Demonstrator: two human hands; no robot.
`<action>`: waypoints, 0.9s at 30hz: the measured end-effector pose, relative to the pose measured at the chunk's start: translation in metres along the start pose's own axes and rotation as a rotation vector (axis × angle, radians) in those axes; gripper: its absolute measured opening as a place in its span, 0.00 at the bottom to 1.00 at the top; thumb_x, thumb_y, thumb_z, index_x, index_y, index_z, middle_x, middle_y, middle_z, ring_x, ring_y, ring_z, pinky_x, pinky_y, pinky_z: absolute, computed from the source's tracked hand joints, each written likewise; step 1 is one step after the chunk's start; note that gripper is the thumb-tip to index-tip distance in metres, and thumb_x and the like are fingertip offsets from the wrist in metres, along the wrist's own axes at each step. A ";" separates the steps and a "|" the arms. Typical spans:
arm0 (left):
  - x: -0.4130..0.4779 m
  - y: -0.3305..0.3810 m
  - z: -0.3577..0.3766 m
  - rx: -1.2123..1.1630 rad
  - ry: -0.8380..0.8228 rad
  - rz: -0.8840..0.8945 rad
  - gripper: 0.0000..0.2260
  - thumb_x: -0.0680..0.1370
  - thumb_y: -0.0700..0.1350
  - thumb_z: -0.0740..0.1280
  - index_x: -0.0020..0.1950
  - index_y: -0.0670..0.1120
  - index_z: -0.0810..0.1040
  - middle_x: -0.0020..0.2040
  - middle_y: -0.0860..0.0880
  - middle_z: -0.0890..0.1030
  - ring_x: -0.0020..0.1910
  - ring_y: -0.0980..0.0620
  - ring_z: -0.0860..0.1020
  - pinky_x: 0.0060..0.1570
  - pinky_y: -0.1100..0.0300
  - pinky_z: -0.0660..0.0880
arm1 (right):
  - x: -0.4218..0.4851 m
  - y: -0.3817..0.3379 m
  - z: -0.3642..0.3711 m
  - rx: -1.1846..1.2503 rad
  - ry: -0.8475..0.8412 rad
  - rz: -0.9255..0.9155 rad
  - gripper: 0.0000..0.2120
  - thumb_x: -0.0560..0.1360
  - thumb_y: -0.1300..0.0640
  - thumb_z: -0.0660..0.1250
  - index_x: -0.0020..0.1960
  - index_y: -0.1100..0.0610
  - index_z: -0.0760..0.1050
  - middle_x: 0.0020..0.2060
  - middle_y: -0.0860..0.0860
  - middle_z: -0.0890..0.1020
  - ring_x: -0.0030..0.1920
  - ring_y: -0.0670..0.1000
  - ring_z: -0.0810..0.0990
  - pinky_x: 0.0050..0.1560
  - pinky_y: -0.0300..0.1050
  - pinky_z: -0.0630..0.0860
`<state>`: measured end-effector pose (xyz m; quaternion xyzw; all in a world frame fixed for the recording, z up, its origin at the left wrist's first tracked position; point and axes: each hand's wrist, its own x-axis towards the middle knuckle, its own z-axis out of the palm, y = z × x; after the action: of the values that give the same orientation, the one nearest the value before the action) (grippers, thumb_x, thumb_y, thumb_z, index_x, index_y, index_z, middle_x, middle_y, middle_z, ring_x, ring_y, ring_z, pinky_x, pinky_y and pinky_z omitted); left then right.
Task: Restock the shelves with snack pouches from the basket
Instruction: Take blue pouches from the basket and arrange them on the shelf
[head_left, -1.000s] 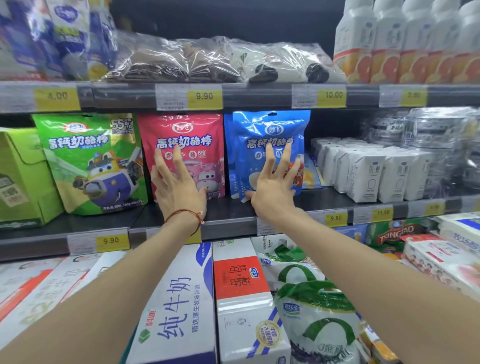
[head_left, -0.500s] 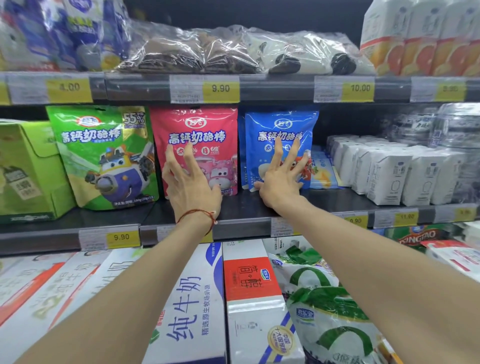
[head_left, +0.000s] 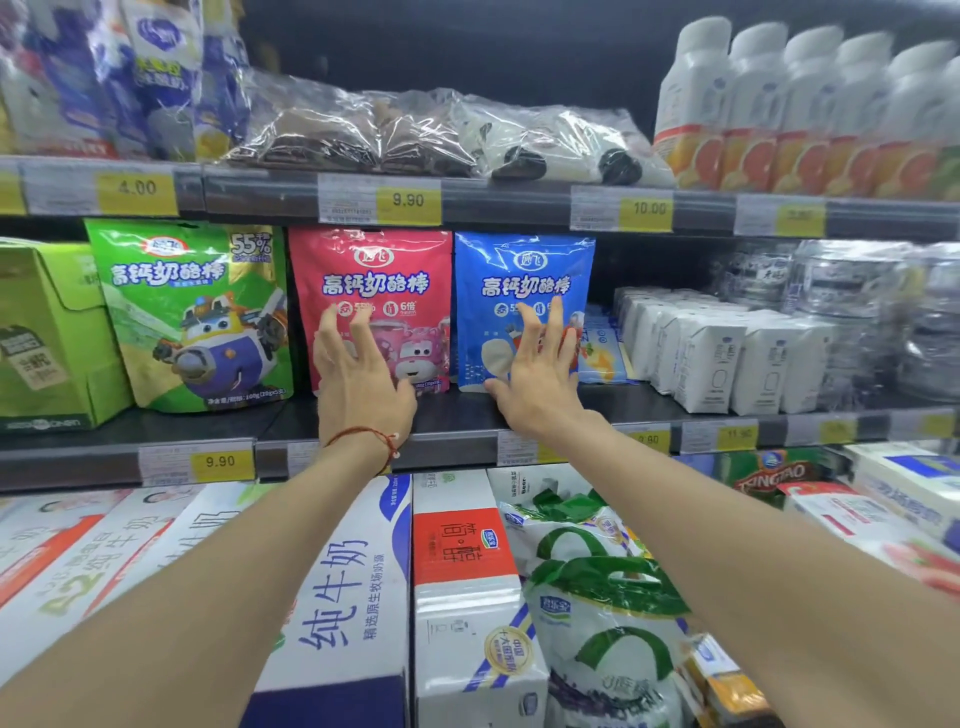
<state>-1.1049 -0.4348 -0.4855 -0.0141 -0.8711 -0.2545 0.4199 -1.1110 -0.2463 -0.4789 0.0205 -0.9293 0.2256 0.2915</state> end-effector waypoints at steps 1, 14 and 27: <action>-0.004 0.000 -0.002 0.000 -0.009 0.009 0.34 0.71 0.43 0.72 0.71 0.49 0.57 0.74 0.43 0.53 0.71 0.39 0.61 0.47 0.44 0.81 | -0.003 -0.001 -0.001 0.012 0.013 -0.009 0.42 0.77 0.52 0.72 0.79 0.49 0.47 0.80 0.56 0.36 0.80 0.65 0.40 0.76 0.71 0.57; -0.076 0.003 -0.039 -0.283 0.030 0.130 0.16 0.76 0.39 0.65 0.62 0.48 0.72 0.59 0.51 0.73 0.60 0.51 0.68 0.63 0.55 0.66 | -0.096 -0.026 -0.008 0.407 0.294 -0.168 0.10 0.79 0.61 0.66 0.60 0.56 0.77 0.57 0.50 0.77 0.60 0.50 0.72 0.61 0.38 0.67; -0.050 -0.029 -0.136 -0.005 -0.326 0.099 0.14 0.75 0.43 0.65 0.61 0.52 0.74 0.59 0.56 0.75 0.57 0.54 0.71 0.45 0.61 0.70 | -0.089 -0.102 -0.034 0.286 0.034 -0.282 0.06 0.75 0.60 0.70 0.52 0.56 0.81 0.48 0.47 0.81 0.53 0.49 0.75 0.50 0.38 0.73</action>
<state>-0.9811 -0.5125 -0.4644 -0.0990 -0.9252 -0.2302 0.2849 -1.0015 -0.3315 -0.4618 0.1881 -0.8706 0.3127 0.3300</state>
